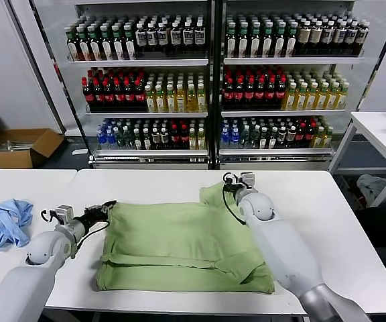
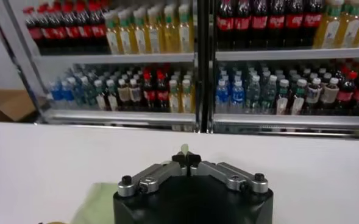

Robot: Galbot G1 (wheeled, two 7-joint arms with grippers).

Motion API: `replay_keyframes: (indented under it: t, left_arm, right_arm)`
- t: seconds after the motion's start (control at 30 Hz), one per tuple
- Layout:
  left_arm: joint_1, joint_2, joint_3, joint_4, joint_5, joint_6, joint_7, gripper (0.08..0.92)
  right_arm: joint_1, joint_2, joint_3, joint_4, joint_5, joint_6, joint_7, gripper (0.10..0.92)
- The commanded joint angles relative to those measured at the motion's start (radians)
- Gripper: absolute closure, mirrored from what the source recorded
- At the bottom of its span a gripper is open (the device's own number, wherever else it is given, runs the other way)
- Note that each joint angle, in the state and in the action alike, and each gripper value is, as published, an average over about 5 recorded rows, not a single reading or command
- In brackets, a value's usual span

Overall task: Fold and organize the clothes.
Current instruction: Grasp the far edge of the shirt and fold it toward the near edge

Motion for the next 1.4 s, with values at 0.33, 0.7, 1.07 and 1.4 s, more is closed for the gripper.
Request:
replay_keyframes:
  t: [0.33, 0.7, 1.07, 1.4]
  left_arm:
    - [0.31, 0.02, -0.108, -0.236, -0.073, -0.086, -0.105, 0.916]
    - [0.416, 0.039, -0.183, -0.347, -0.089, -0.066, -0.065, 0.916]
    - [0.491, 0.058, -0.203, -0.397, -0.085, -0.042, -0.063, 0.916]
    - [0.499, 0.063, -0.234, -0.418, -0.09, 0.063, -0.042, 0.916]
  right_arm:
    - [-0.503, -0.245, 0.174, 0.687, 0.091, -0.053, 0.082, 0.919]
    - [-0.677, -0.276, 0.277, 0.845, 0.066, -0.052, 0.084, 0.919]
    - [-0.83, -0.28, 0.339, 0.943, 0.032, -0.053, 0.086, 0.919]
    - [-0.848, -0.275, 0.344, 0.912, 0.017, -0.054, 0.087, 0.919]
